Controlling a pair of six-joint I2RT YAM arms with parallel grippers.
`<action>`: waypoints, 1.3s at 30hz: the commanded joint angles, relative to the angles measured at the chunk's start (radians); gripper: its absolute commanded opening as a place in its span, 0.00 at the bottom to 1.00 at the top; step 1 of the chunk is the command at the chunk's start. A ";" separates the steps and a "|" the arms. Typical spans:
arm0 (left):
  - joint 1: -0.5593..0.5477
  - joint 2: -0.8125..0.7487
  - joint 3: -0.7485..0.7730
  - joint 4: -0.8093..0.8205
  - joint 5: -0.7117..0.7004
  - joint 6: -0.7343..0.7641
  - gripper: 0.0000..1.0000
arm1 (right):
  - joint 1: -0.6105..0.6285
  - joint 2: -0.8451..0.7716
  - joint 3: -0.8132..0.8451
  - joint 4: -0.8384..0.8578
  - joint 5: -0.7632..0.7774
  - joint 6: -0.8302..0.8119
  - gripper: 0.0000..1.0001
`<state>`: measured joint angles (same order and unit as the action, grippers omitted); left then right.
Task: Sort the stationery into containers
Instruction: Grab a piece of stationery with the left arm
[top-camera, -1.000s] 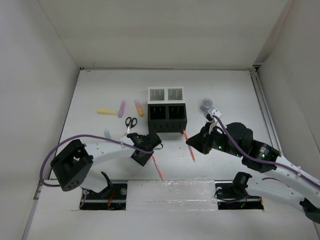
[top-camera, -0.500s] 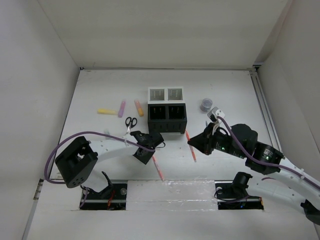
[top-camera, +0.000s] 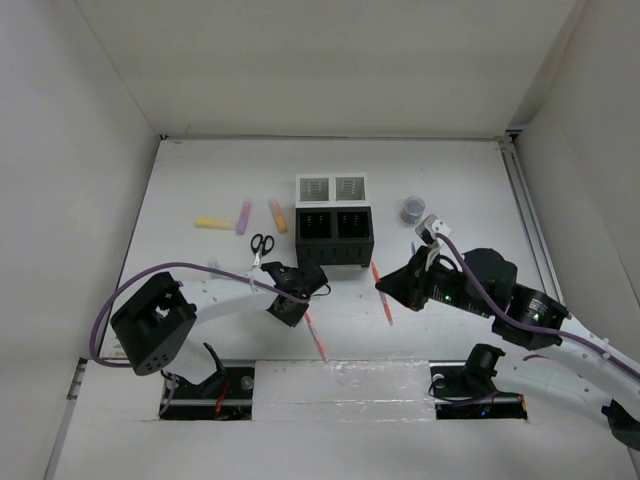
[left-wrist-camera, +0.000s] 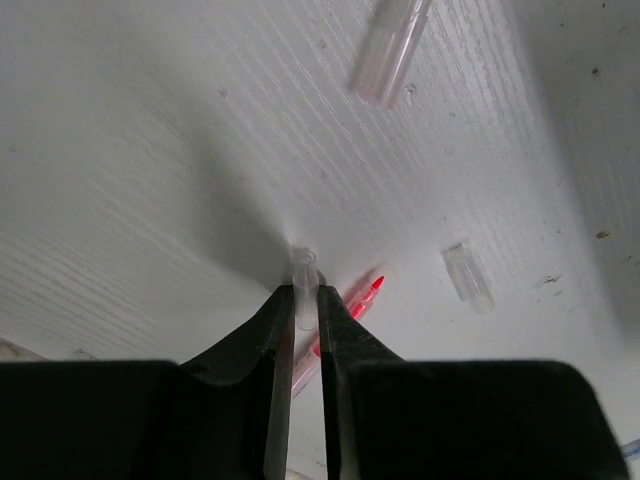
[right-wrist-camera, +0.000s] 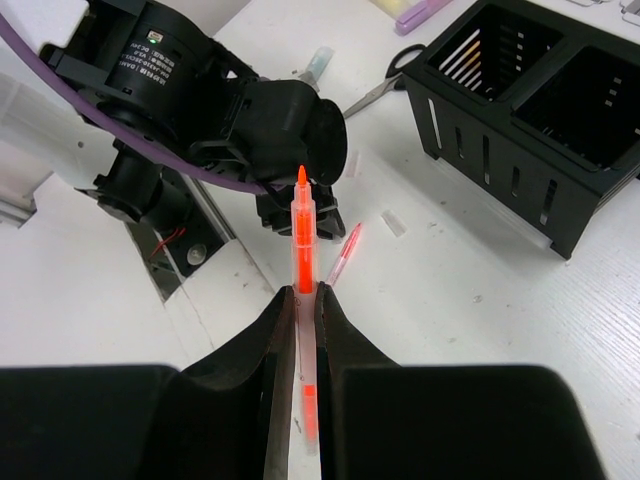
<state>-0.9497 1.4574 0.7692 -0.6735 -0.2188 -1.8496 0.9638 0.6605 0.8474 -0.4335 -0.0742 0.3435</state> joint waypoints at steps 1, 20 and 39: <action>-0.006 0.029 -0.030 -0.049 -0.037 -0.080 0.07 | 0.007 -0.012 0.007 0.056 -0.012 -0.009 0.00; -0.110 -0.205 0.039 -0.014 -0.290 0.104 0.00 | 0.007 0.028 -0.002 0.056 0.091 0.000 0.00; 0.108 -0.552 0.217 0.411 -0.205 1.174 0.00 | 0.007 0.274 -0.077 0.579 -0.171 0.152 0.00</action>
<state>-0.8566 0.9401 0.9562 -0.3218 -0.4721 -0.8543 0.9638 0.8955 0.7841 -0.1131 -0.1261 0.4427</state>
